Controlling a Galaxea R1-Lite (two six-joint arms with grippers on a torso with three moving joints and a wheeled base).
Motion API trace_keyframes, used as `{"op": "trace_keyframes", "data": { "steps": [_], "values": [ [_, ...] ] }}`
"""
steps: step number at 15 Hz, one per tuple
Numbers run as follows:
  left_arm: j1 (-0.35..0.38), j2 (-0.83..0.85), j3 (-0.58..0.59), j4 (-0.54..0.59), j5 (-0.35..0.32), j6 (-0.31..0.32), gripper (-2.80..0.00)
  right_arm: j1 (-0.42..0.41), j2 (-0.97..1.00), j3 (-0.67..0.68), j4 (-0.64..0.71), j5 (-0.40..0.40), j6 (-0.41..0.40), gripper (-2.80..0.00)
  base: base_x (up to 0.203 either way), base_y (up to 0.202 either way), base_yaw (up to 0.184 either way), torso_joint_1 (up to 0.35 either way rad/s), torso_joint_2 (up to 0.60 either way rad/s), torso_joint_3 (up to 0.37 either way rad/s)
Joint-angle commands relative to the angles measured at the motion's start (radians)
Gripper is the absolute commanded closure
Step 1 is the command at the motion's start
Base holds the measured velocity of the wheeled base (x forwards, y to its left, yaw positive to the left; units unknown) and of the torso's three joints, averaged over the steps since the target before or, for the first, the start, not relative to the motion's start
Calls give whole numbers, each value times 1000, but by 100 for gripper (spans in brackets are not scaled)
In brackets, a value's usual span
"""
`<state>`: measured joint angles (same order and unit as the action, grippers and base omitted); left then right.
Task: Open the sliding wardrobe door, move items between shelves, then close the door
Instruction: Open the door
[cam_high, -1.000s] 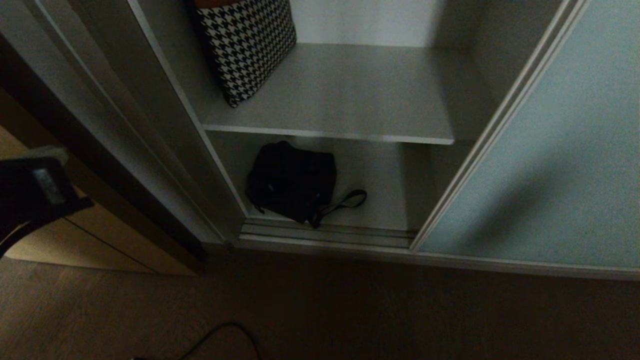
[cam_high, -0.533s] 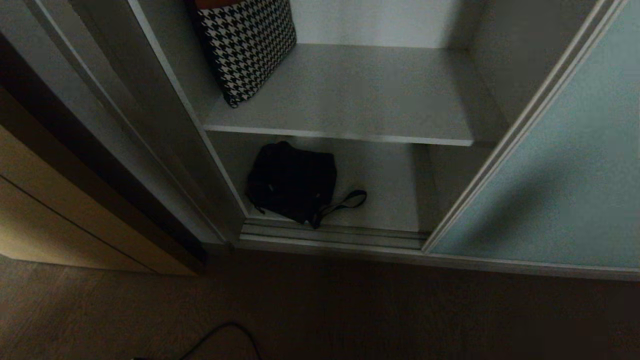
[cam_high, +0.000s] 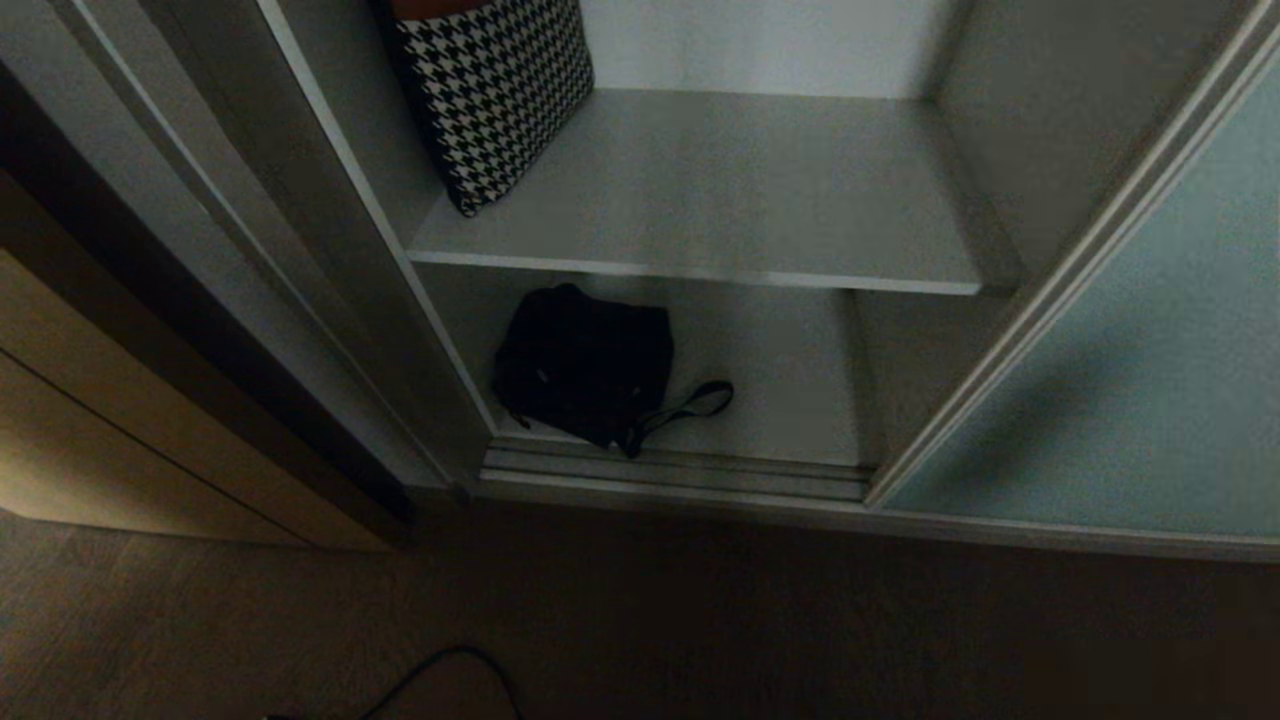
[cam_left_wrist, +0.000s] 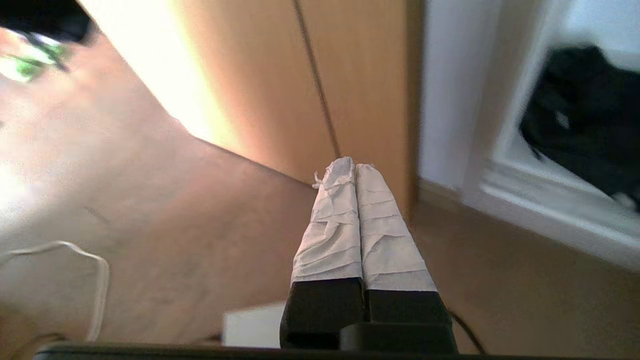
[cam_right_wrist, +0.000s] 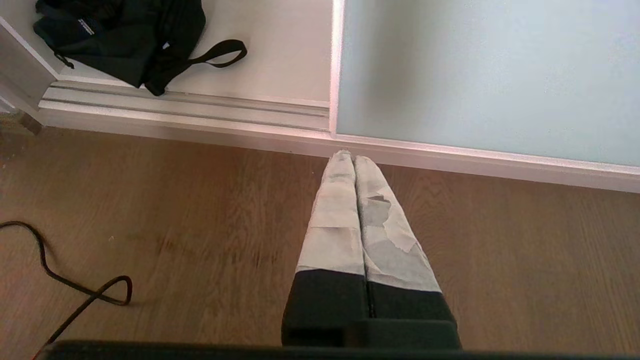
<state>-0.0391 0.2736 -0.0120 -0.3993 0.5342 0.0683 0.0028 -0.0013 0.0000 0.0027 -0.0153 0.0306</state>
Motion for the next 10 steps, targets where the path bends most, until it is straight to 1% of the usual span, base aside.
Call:
{"op": "trace_keyframes", "data": {
  "steps": [1, 2, 3, 4, 5, 6, 7, 8, 9, 10],
  "values": [
    [22, -101, 12, 93, -69, -23, 0, 0, -2, 0, -1, 0, 0, 0, 0, 0, 0, 0, 0, 0],
    [28, -145, 13, 129, -116, -24, 0, 0, -2, 0, 0, 0, 0, 0, 0, 0, 0, 0, 0, 0],
    [32, -213, 11, 184, -198, -8, 0, 0, -2, 1, -1, 0, 0, 0, 0, 0, 0, 0, 0, 0],
    [35, -259, 3, 259, -337, 31, 0, 0, -2, 2, -1, 0, 0, 0, 0, 0, 0, 0, 0, 0],
    [37, -272, -4, 322, -422, 71, 0, 0, -2, 2, -1, 0, 0, 0, 0, 0, 0, 0, 0, 0],
    [38, -273, 0, 344, -512, 82, 0, 0, -2, 2, 0, 0, 0, 0, 0, 0, 0, 0, 0, 0],
    [39, -273, 8, 382, -585, 84, 0, 0, -2, 0, 0, 0, 0, 0, 0, 0, 0, 0, 0, 0],
    [39, -273, 4, 425, -595, 62, 0, 0, -2, 0, -1, 0, 0, 0, 0, 0, 0, 0, 0, 0],
    [39, -273, 1, 428, -587, 34, 0, 0, -2, 2, -1, 0, 0, 0, 0, 0, 0, 0, 0, 0],
    [39, -272, 1, 427, -584, 25, 0, 0, -2, 0, -1, 0, 0, 0, 0, 0, 0, 0, 0, 0]
  ]
}}
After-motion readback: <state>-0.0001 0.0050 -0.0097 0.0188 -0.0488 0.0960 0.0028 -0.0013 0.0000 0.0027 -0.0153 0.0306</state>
